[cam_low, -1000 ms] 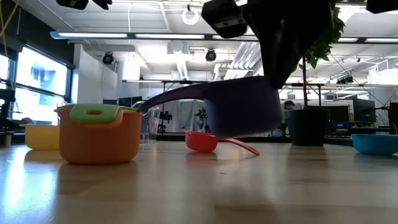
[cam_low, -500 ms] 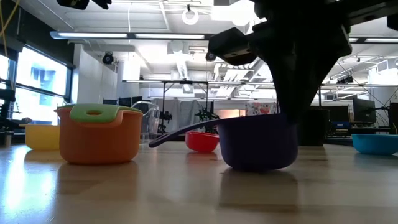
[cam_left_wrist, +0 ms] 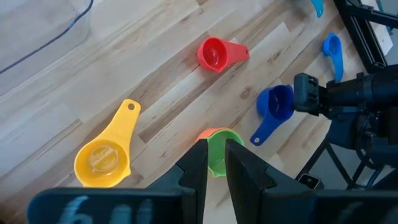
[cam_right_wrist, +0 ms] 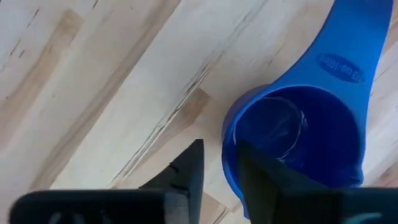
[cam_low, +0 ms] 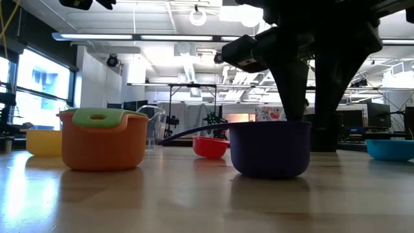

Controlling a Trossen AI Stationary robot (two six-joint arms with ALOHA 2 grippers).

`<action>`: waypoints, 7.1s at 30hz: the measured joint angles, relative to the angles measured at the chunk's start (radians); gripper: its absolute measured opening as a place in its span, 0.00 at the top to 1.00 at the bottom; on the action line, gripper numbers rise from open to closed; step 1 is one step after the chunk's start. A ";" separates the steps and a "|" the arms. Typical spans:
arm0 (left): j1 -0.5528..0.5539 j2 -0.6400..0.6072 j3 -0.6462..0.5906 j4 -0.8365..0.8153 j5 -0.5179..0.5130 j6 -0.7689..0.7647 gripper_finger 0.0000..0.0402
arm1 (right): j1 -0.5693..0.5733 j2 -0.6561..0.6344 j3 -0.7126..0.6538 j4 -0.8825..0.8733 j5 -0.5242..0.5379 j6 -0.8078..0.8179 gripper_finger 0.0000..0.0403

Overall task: Nest measuring cups in basket
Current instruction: Stack the violet measuring cup on top of the green measuring cup

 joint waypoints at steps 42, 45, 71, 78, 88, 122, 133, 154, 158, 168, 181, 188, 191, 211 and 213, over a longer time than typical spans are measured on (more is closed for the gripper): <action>-0.040 0.172 0.000 0.353 0.002 0.286 0.69 | -0.089 -0.471 0.001 -0.358 0.504 1.161 0.72; -0.056 0.218 0.000 0.386 0.002 0.283 0.69 | -0.120 -0.514 0.001 -0.358 0.522 1.163 0.72; -0.140 0.565 0.000 0.636 0.014 0.201 0.69 | -0.327 -0.601 0.001 -0.356 0.510 1.102 0.72; -0.153 0.654 0.000 0.740 0.039 0.188 0.69 | -0.331 -0.601 0.001 -0.356 0.487 1.093 0.72; -0.167 0.735 0.000 0.774 0.043 0.179 0.69 | -0.331 -0.601 0.001 -0.356 0.484 1.101 0.72; -0.185 0.852 0.001 0.883 0.063 0.176 0.69 | -0.331 -0.601 0.001 -0.338 0.487 1.120 0.72; -0.185 0.873 0.000 0.878 0.077 0.171 0.69 | -0.331 -0.601 0.001 -0.337 0.487 1.120 0.72; -0.183 0.901 0.000 0.913 0.091 0.145 0.89 | -0.331 -0.601 0.001 -0.334 0.492 1.110 0.72; -0.183 0.901 0.000 0.919 0.092 0.138 0.97 | -0.331 -0.601 0.001 -0.334 0.492 1.109 0.72; -0.175 0.899 0.000 0.925 0.168 0.033 0.99 | -0.330 -0.601 0.001 -0.334 0.493 1.109 0.72; -0.169 0.805 0.000 0.919 0.138 -0.113 0.99 | -0.331 -0.601 0.001 -0.334 0.498 1.045 0.72; -0.164 0.703 0.002 0.870 0.063 -0.202 0.99 | -0.331 -0.601 0.001 -0.334 0.499 0.997 0.72; -0.173 0.649 0.002 0.789 0.018 -0.268 0.99 | -0.333 -0.601 0.001 -0.334 0.499 0.996 0.72; -0.394 0.484 0.002 0.175 -0.134 -0.979 0.99 | -0.389 -0.601 0.000 -0.329 0.498 0.933 0.72; -0.410 0.484 0.002 0.149 -0.162 -1.035 0.99 | -0.389 -0.601 0.000 -0.329 0.498 0.933 0.72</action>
